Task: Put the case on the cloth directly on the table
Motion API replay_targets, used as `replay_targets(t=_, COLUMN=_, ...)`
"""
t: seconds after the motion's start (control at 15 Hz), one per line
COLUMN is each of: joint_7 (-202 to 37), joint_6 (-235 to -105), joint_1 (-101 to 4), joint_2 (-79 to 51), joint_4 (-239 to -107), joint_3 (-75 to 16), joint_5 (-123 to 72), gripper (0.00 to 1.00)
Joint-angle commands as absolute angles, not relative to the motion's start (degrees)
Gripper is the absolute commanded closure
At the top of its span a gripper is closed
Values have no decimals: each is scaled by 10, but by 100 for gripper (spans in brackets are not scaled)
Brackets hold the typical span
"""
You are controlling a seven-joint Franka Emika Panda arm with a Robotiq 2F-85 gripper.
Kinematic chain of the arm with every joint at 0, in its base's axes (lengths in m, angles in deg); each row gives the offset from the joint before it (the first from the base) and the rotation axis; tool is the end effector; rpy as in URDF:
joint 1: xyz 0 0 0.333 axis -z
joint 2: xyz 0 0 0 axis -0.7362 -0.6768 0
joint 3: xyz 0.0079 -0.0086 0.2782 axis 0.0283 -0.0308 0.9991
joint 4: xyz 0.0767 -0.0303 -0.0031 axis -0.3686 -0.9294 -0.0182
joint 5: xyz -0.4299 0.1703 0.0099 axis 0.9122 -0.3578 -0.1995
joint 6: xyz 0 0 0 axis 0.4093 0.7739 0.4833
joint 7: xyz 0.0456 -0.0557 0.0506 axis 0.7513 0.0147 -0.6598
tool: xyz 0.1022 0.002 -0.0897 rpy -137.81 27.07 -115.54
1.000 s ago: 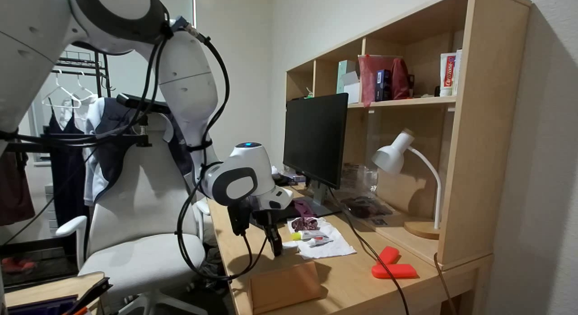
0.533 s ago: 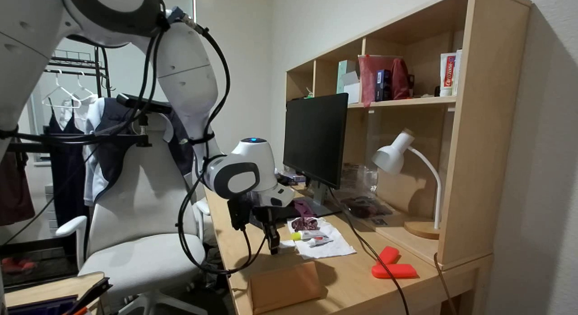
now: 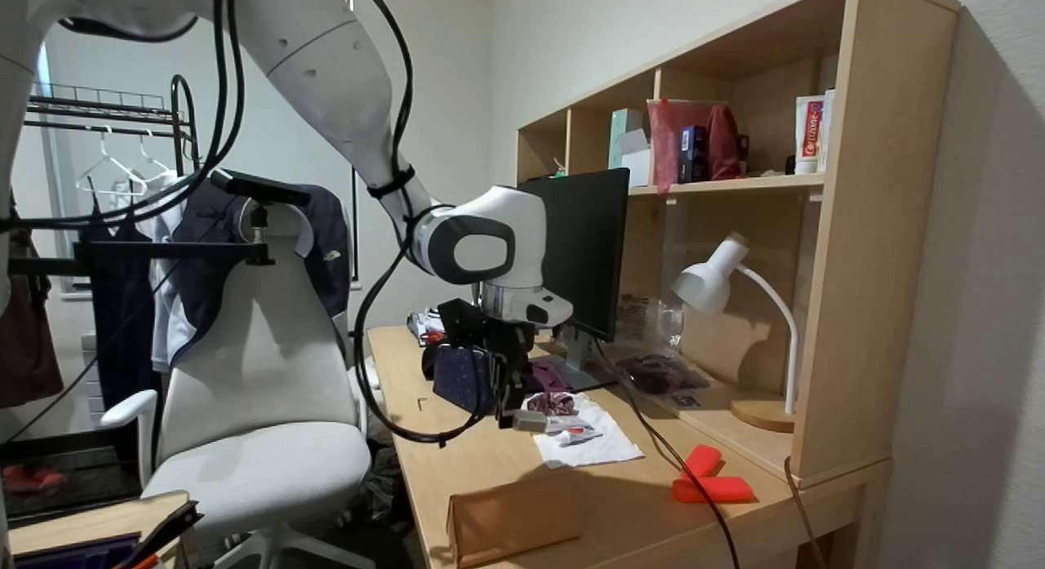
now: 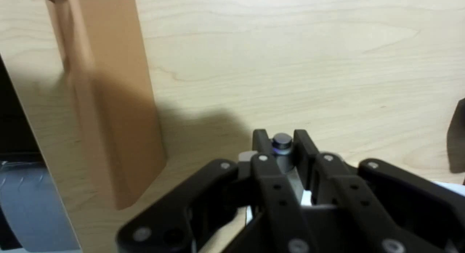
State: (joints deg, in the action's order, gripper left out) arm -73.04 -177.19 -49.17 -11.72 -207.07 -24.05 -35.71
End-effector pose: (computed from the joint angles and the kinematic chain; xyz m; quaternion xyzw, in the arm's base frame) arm 0.5899 0.0391 0.1496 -0.9889 0.1422 -0.0011 0.0441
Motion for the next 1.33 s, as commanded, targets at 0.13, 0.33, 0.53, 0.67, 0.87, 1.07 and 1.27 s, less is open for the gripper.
replay_targets(t=0.13, joint_7=-778, joint_6=-1663, joint_1=-484, joint_2=-126, joint_4=-2014, joint_3=-245, joint_5=-381, gripper=79)
replay_targets(t=0.33, joint_7=-799, joint_6=-1644, joint_1=-482, joint_2=-140, joint_4=-1989, joint_3=-244, joint_5=-390, gripper=79)
replay_targets(t=0.53, joint_7=-782, joint_6=-1509, joint_1=-473, joint_2=-165, joint_4=-1935, joint_3=-242, joint_5=-417, gripper=88)
replay_targets(t=0.67, joint_7=-767, joint_6=-1446, joint_1=-476, joint_2=-179, joint_4=-1900, joint_3=-246, joint_5=-417, gripper=88)
replay_targets(t=0.87, joint_7=-734, joint_6=-1367, joint_1=-481, joint_2=-212, joint_4=-1838, joint_3=-253, joint_5=-408, gripper=88)
replay_targets(t=1.07, joint_7=-750, joint_6=-1370, joint_1=-483, joint_2=-203, joint_4=-1849, joint_3=-255, joint_5=-403, gripper=88)
replay_targets(t=1.27, joint_7=-749, joint_6=-1367, joint_1=-484, joint_2=-213, joint_4=-1842, joint_3=-255, joint_5=-402, gripper=79)
